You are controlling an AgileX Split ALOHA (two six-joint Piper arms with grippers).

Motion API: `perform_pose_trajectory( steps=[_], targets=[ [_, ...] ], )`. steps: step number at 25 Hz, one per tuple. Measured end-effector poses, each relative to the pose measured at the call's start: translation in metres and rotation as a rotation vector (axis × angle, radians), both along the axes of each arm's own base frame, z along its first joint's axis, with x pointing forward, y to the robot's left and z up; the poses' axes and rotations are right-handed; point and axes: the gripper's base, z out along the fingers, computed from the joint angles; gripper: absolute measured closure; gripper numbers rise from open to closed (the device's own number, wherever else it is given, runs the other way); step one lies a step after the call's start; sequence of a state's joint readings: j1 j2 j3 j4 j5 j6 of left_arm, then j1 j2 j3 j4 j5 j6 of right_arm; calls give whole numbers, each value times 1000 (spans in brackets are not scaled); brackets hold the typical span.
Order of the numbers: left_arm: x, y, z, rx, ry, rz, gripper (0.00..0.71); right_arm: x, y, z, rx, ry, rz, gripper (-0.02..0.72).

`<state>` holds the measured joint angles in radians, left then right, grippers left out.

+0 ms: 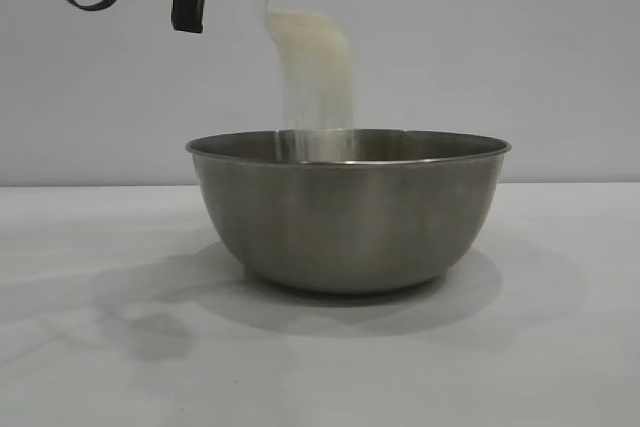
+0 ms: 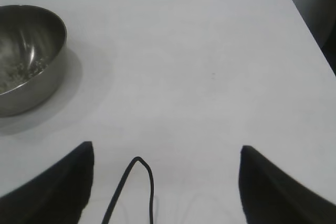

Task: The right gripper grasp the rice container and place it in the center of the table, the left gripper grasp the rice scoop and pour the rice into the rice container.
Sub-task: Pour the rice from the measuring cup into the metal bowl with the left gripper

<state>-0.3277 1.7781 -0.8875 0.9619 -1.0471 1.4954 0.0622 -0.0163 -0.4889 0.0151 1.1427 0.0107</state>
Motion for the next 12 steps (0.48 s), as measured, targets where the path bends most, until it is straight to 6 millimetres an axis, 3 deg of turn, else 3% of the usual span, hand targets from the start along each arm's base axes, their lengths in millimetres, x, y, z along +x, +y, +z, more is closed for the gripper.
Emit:
perform_pose_trajectory(
  steps=[12],
  targets=[
    [-5, -9, 0, 115, -243, -34, 710, 0, 0, 0, 0, 0, 0, 194]
  ],
)
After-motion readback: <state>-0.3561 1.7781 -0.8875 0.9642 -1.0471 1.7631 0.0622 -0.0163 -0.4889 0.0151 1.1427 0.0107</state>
